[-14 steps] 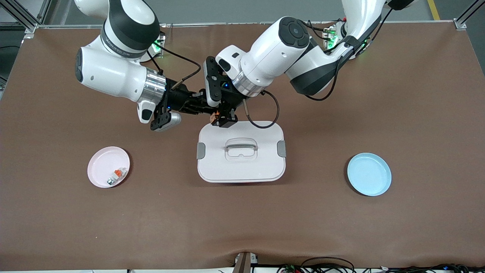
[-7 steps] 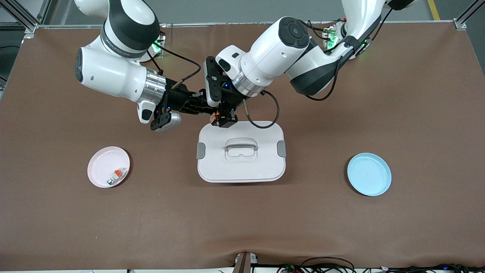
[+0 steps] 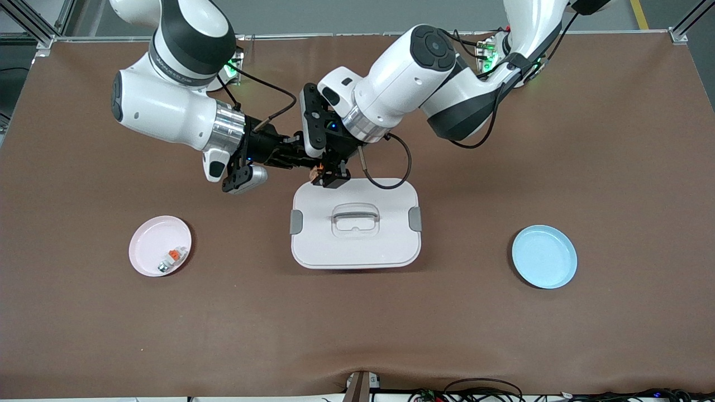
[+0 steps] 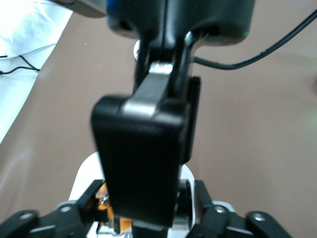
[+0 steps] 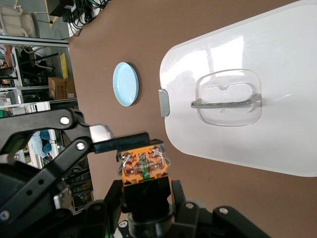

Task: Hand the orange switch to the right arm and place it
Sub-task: 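Open the left gripper and withdraw it from the switch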

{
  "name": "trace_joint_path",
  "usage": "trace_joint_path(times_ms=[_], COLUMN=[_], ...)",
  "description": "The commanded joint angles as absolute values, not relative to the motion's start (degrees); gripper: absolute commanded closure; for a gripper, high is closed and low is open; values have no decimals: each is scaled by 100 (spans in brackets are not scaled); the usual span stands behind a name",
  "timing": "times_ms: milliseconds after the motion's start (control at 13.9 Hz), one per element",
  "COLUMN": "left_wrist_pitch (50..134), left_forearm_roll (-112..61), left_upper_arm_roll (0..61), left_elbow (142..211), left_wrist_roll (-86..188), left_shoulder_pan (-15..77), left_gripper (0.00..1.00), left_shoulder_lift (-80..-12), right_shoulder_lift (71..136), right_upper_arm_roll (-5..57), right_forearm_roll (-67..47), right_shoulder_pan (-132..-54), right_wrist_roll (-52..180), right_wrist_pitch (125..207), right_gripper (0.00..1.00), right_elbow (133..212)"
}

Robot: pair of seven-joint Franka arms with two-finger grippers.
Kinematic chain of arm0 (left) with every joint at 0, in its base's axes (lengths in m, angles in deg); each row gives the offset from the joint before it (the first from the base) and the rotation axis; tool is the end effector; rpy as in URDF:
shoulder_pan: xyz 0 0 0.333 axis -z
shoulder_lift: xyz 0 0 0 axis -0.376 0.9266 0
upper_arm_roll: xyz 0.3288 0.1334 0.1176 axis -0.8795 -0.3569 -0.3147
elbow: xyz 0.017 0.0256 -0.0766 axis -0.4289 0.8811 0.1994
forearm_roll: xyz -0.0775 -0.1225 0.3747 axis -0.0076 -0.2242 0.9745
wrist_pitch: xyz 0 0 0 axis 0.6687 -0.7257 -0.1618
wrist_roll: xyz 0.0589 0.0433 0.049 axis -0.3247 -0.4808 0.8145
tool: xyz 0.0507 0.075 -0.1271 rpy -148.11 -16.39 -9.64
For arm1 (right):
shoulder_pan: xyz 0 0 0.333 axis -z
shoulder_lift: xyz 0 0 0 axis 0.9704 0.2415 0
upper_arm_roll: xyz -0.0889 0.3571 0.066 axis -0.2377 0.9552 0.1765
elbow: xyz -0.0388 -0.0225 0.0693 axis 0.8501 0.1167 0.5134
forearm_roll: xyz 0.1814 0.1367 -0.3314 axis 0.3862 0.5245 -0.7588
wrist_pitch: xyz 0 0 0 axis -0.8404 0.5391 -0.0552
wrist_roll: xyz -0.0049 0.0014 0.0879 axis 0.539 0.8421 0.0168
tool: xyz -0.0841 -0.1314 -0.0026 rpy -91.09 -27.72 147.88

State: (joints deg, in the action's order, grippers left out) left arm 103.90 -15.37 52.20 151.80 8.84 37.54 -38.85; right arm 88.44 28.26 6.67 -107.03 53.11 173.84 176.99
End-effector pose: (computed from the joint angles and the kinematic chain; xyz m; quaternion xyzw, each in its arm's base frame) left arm 0.5599 -0.5663 0.5303 0.7225 -0.6268 0.2195 0.1924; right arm 0.5555 0.3700 0.5185 -0.9120 0.0363 0.0269 0.4077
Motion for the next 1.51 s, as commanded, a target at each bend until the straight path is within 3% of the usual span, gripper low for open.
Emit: trace_joint_path(times_ms=[0, 503, 1078, 1438], left_wrist_pitch=[10380, 9907, 9572, 8782], left_forearm_roll=[-1463, -1472, -1402, -1393], left_upper_arm_roll=[5159, 5177, 5045, 4124], left_elbow=[15068, 15068, 15068, 15086], left_wrist_roll=[1041, 1173, 1613, 1613], left_shoulder_pan=[3896, 3853, 3773, 3773], left_gripper=[0, 0, 0, 0], left_shoulder_lift=[-3870, -4002, -4177, -4678], right_shoulder_lift=[8959, 8976, 8994, 9055], right_upper_arm_roll=[2801, 2784, 2758, 2758], right_forearm_roll=[786, 672, -1839, -3245], right_shoulder_pan=[-10775, -10679, -9915, -9142], right_wrist_roll=[5261, 6406, 9222, 11242], right_wrist_pitch=[17435, 17312, 16451, 16222], right_gripper=[100, 100, 100, 100], right_elbow=[17580, 17563, 17440, 17475])
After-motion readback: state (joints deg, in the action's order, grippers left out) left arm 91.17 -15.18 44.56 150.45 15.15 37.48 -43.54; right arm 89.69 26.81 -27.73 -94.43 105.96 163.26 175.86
